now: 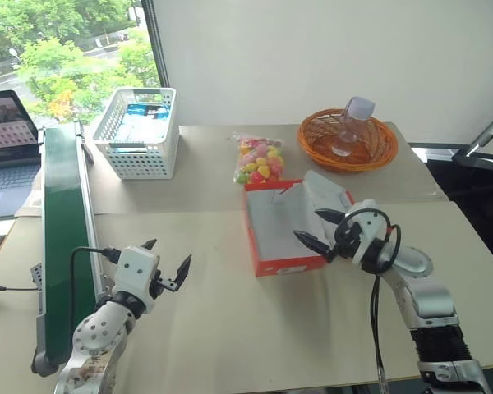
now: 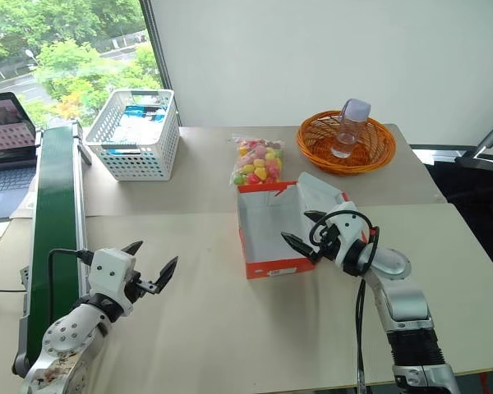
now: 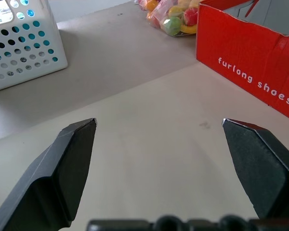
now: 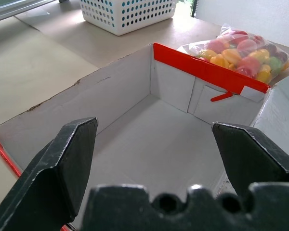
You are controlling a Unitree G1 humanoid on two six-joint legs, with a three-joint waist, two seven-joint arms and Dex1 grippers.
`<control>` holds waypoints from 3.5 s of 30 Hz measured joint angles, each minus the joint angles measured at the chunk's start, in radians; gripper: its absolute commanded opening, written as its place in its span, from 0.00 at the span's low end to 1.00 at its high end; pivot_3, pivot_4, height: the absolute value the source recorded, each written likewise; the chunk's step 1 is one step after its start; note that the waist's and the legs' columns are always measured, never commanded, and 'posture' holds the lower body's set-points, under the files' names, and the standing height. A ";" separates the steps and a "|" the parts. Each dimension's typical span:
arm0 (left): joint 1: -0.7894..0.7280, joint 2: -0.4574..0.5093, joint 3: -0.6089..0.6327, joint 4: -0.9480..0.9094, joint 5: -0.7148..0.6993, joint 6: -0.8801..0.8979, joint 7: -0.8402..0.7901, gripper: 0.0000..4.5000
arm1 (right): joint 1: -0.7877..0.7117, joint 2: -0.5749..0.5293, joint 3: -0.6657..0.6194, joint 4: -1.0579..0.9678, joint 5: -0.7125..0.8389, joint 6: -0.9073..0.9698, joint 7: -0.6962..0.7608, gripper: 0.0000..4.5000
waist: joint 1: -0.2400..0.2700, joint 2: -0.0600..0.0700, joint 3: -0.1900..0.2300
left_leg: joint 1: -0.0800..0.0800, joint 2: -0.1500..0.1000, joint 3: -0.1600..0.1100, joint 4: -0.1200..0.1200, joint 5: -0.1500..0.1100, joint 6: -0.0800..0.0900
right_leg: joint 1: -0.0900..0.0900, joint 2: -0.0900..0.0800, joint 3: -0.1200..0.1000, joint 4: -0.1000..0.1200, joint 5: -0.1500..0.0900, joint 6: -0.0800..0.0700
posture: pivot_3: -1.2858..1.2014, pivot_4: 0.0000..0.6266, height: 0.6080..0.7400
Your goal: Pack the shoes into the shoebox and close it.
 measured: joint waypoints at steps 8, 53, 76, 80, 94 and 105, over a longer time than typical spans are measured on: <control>-0.025 -0.043 0.047 -0.003 -0.012 0.003 0.053 0.99 | -0.128 0.010 0.003 0.069 0.000 -0.009 0.004 1.00 | -0.007 0.000 0.000 | 0.000 0.001 0.000 0.000 0.001 0.002 | -0.001 0.001 0.000 0.001 0.000 0.000 | 0.52 0.24 1.00; -0.141 -0.136 0.518 -0.096 -0.058 0.267 0.389 0.99 | -0.661 0.385 0.220 0.569 -0.158 -0.013 0.022 1.00 | -0.030 -0.001 0.000 | -0.006 0.000 0.000 -0.007 0.004 0.006 | -0.010 0.000 -0.001 0.001 0.007 0.000 | 0.52 0.24 1.00; -0.728 -0.121 0.550 0.160 -0.048 0.575 0.679 0.99 | -0.617 0.377 0.215 0.477 -0.178 -0.012 -0.050 1.00 | -0.028 -0.005 0.001 | -0.009 -0.001 -0.002 -0.007 0.006 0.005 | -0.012 0.001 -0.001 0.004 0.008 0.001 | 0.52 0.24 1.00; -0.791 -0.127 0.579 0.233 -0.048 0.591 0.718 0.99 | -0.602 0.374 0.215 0.456 -0.179 -0.008 -0.066 1.00 | -0.028 -0.005 0.001 | -0.010 -0.001 -0.002 -0.007 0.006 0.005 | -0.012 0.001 -0.001 0.004 0.008 0.001 | 0.52 0.24 1.00; -0.847 -0.245 0.704 0.263 -0.107 0.729 0.791 0.66 | -0.601 0.350 0.214 0.451 -0.182 -0.007 -0.086 1.00 | -0.019 -0.006 0.001 | -0.010 -0.002 -0.003 -0.008 0.007 0.002 | -0.012 0.001 -0.002 0.005 0.009 0.001 | 0.52 0.24 1.00; -0.816 -0.296 0.692 0.175 -0.104 0.751 0.797 0.00 | -0.601 0.354 0.217 0.450 -0.188 -0.007 -0.085 1.00 | 0.000 -0.006 0.001 | -0.010 -0.001 -0.003 -0.008 0.010 -0.002 | -0.012 0.002 -0.004 0.005 0.012 -0.001 | 0.52 0.24 1.00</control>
